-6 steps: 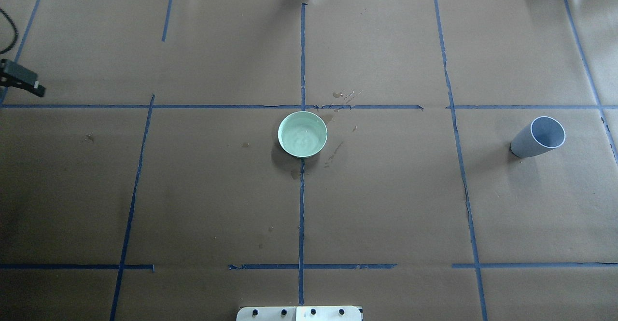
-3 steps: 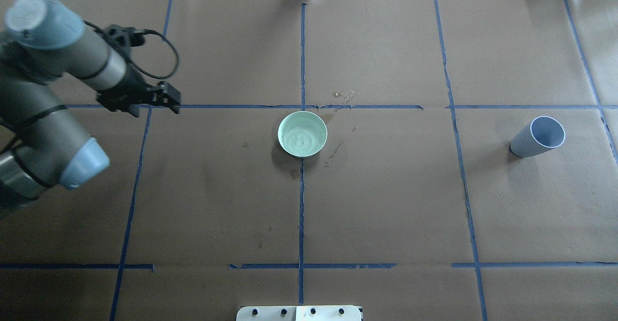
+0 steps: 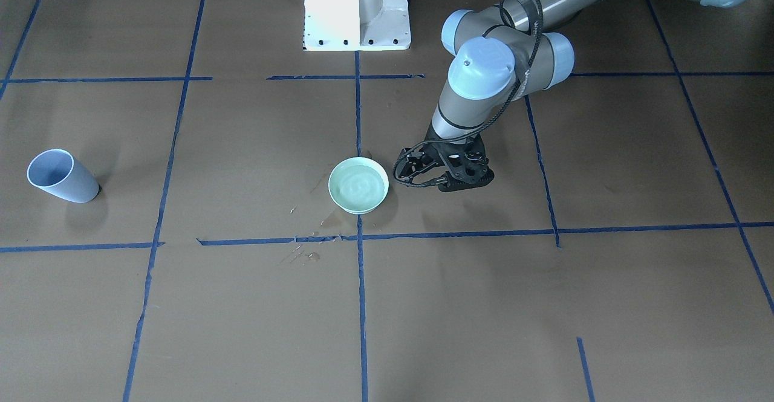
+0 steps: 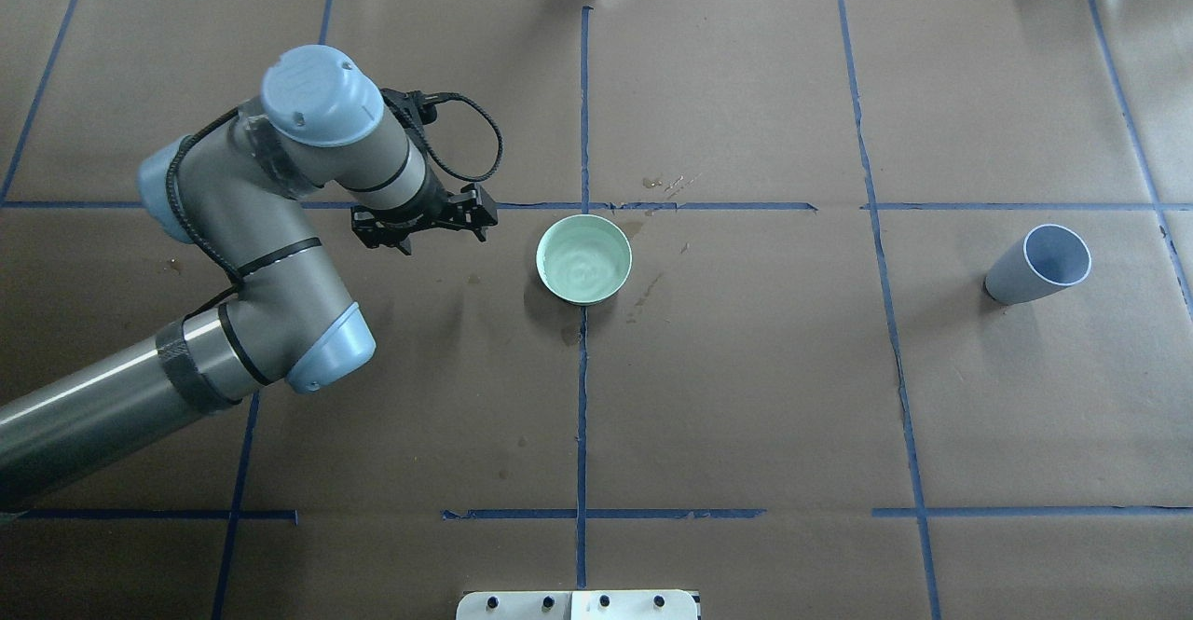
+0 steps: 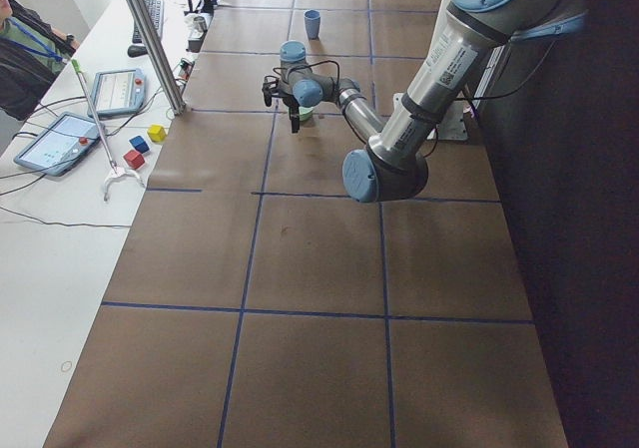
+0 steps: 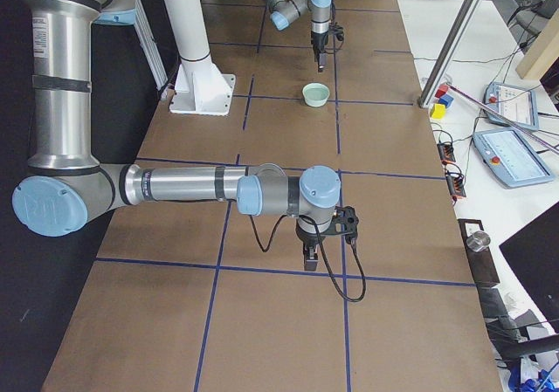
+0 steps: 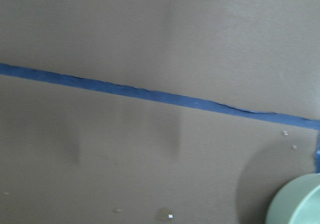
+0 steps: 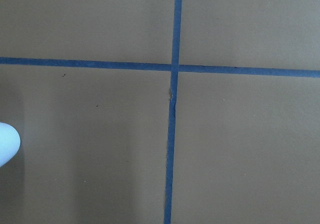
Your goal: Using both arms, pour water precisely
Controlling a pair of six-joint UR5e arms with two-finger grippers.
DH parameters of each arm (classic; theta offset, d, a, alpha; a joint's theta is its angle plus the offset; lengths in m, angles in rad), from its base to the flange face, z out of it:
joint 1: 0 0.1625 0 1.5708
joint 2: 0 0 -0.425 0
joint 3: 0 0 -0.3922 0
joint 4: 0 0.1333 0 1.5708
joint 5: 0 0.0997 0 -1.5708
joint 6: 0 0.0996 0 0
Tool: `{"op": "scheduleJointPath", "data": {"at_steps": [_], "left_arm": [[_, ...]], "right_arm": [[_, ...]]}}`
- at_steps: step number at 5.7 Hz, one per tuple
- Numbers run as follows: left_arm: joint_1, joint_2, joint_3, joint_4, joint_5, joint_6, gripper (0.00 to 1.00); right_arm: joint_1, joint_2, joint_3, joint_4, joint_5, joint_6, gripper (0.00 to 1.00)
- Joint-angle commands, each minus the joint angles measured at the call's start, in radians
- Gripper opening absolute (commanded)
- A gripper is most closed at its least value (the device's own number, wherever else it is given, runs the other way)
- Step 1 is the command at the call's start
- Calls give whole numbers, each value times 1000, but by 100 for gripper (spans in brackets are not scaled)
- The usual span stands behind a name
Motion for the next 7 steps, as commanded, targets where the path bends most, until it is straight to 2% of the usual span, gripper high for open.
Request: {"op": "scheduleJointPath", "data": {"at_steps": [1,3,4,5,6,7], "left_arm": [[42,-83,92,-1,58,-72,100],[64,-86,94,-3,59,-104,99],[70,-86,95,-3,59,-106,78],[75,-86,95,-12,59,-107,49],[78,-86,95,-24,59,-109,35],[84,-86,97,-41,59,-109,35]], "right_arm": [[0,0,0,0,0,0,100],[0,-2,0,0,0,0,100],[0,-2,0,0,-2,0,100],[0,-6,0,2,0,-1,100],[0,-6,0,2,-2,-1,100],[0,-6,0,2,-2,-1,100]]}}
